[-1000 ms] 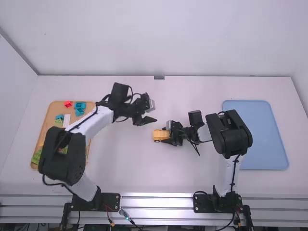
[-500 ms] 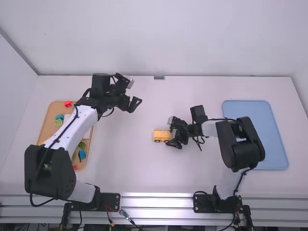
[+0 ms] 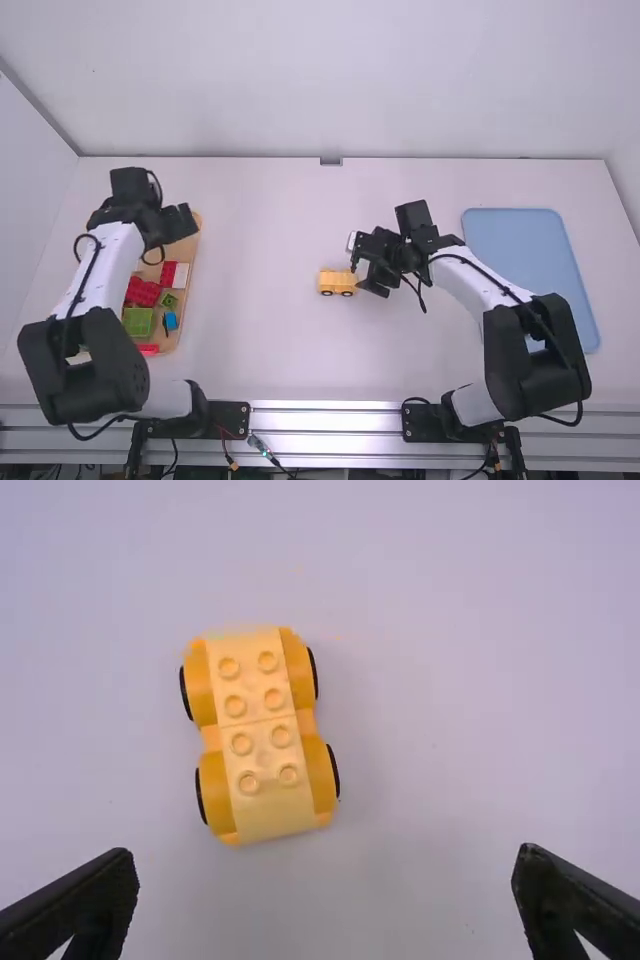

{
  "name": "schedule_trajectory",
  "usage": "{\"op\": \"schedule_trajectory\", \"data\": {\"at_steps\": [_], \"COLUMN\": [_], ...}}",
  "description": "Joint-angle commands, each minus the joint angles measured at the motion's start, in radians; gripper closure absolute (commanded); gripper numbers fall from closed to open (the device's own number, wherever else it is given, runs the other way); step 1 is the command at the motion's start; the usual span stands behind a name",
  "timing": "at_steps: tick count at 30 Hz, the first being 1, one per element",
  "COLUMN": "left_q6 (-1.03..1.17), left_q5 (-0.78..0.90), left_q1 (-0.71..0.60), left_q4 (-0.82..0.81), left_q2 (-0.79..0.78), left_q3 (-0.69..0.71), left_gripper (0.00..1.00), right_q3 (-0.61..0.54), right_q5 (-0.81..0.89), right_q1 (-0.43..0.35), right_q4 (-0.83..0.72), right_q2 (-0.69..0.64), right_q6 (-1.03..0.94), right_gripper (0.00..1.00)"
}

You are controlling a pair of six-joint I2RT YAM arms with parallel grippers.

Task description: Assemble lego blocks to make yellow taxi

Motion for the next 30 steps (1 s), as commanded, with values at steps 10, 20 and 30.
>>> {"op": "schedule_trajectory", "data": {"at_steps": [10,20,30], "left_q6": [-0.126,-0.164,-0.552], "left_q5": [-0.007,0.002,0.104], "left_q1": [0.37,0.431,0.433], "left_q4": [-0.185,-0.271,-0.27], "left_q2": [0.118,0.389,0.407], "left_q3": [0.121,0.35,0.341], "left_gripper": [0.01,0.01,0.01], "right_q3": [0.007,0.007,0.007], "right_q5": [0.014,0.01,0.011], "right_q1": [0.003,0.003,0.003], "right_q4": [0.017,0.013,0.0], "right_q2": [-0.012,-0.012,-0.012], "right_q6": [-0.002,0.002,0.002], "right_gripper": [0.01,0.01,0.01]}}
